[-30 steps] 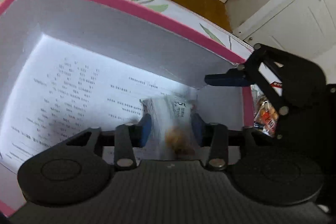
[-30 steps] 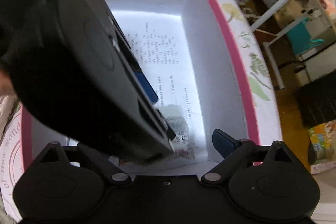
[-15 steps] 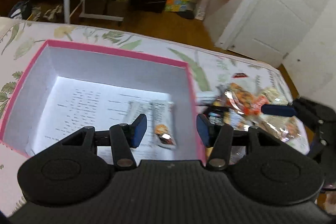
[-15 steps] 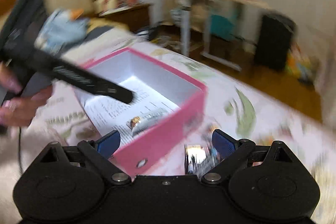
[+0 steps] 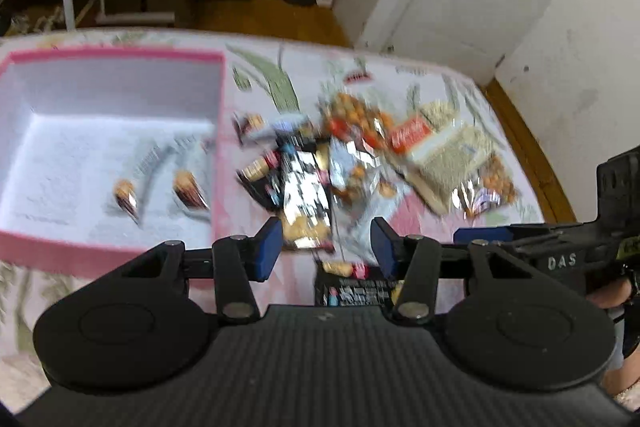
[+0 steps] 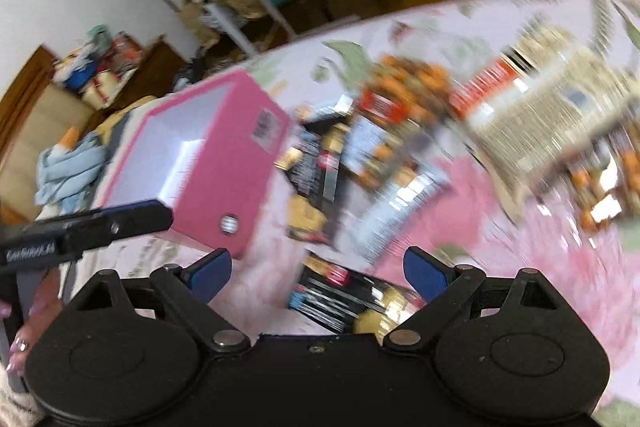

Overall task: Organize snacks
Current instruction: 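Grasp the black NB cracker pack with the left tool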

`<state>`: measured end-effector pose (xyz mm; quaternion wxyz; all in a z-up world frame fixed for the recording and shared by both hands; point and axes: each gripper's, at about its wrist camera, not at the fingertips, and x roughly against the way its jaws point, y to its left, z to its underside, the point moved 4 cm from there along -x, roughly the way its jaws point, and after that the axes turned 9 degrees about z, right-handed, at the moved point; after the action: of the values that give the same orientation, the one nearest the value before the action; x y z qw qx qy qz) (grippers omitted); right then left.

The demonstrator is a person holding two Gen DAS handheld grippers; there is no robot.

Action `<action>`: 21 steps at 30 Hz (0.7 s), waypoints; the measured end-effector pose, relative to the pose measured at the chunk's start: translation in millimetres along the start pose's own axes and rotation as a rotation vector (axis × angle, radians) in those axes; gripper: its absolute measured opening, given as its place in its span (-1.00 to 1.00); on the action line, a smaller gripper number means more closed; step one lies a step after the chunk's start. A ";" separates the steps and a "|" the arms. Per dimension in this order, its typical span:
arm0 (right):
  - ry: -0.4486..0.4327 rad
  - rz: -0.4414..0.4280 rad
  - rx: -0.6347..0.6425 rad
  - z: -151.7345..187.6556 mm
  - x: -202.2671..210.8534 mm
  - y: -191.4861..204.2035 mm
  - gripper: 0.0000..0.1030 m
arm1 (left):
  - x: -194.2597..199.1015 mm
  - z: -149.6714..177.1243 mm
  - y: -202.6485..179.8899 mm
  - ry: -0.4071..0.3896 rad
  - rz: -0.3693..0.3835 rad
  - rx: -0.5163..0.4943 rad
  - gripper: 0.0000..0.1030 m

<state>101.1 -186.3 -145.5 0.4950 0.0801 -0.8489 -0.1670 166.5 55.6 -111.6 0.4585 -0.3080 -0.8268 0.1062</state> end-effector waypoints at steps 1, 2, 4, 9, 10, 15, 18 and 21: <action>0.004 0.019 -0.012 -0.5 -3.4 -5.8 0.84 | -8.0 5.3 -1.5 0.018 0.000 0.002 -0.08; 0.003 0.043 -0.020 3.8 -6.2 -10.4 0.80 | -15.4 9.2 -3.0 0.030 0.000 0.001 -0.08; -0.006 0.113 -0.005 11.8 -10.8 -19.6 0.77 | -30.9 18.5 -3.8 0.057 -0.024 -0.006 -0.09; 0.059 0.105 -0.030 35.7 -30.3 -30.6 0.58 | -66.1 39.0 -2.5 0.076 -0.052 0.020 -0.11; 0.064 0.092 -0.028 39.8 -31.7 -29.5 0.57 | -74.3 45.2 -1.0 0.090 -0.053 0.030 -0.11; 0.037 0.104 0.044 49.1 -34.6 -22.7 0.57 | -100.2 61.9 7.1 0.131 -0.053 0.046 -0.11; 0.036 0.082 0.077 48.1 -35.0 -15.5 0.57 | -104.4 62.7 9.5 0.137 0.002 0.083 -0.11; 0.041 0.094 0.132 48.3 -39.3 -7.1 0.57 | -107.6 61.6 7.8 0.143 0.035 0.089 -0.11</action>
<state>78.5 -171.2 -202.0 0.5132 0.0760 -0.8506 -0.0858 160.9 3.1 -224.0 0.5276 -0.3086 -0.7809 0.1289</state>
